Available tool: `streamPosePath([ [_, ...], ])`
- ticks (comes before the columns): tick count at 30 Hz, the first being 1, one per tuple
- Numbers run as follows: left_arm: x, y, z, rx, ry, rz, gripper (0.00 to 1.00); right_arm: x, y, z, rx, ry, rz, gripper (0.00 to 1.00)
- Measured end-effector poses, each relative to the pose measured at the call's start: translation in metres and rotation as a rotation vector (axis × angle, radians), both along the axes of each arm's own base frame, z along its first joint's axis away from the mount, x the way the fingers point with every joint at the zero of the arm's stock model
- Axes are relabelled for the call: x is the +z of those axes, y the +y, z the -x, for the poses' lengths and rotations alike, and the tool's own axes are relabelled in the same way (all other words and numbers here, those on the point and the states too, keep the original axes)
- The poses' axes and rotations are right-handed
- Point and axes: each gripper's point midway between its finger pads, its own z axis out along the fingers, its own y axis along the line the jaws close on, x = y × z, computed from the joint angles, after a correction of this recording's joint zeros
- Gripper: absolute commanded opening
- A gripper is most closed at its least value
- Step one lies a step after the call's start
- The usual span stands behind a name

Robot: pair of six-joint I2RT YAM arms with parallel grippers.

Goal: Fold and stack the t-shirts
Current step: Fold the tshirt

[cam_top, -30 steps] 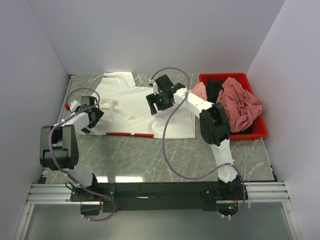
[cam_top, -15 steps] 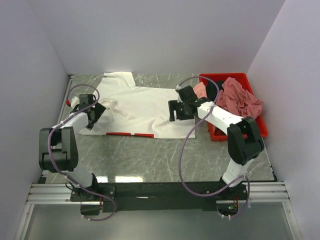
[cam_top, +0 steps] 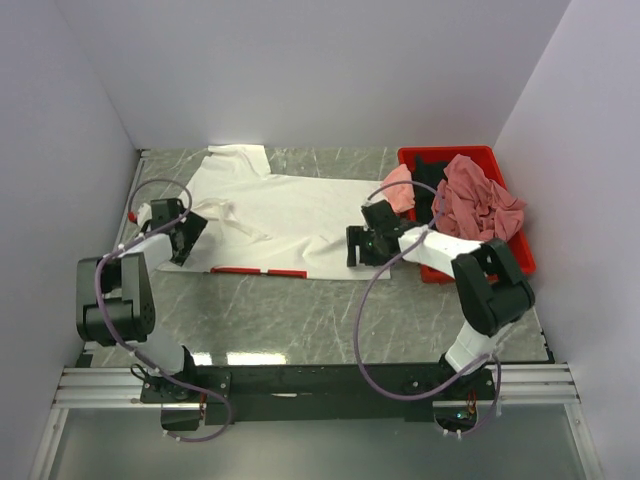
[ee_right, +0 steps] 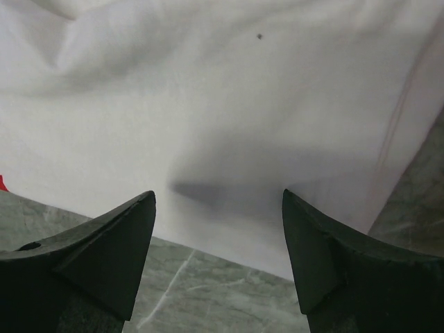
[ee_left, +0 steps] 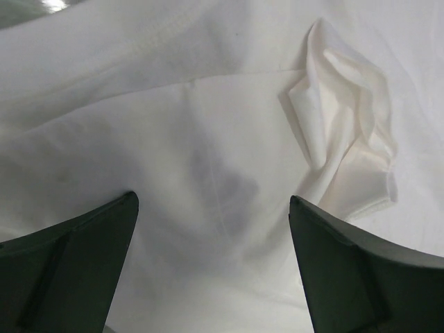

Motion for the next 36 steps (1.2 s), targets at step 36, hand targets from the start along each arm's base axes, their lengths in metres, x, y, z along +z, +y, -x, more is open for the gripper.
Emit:
streamPosePath([
  [36,0.041,0.012,0.095,0.113,-0.067,0.055,0.99,0.038,-0.063,0.018,-0.131,-0.075,0.111,0.57],
])
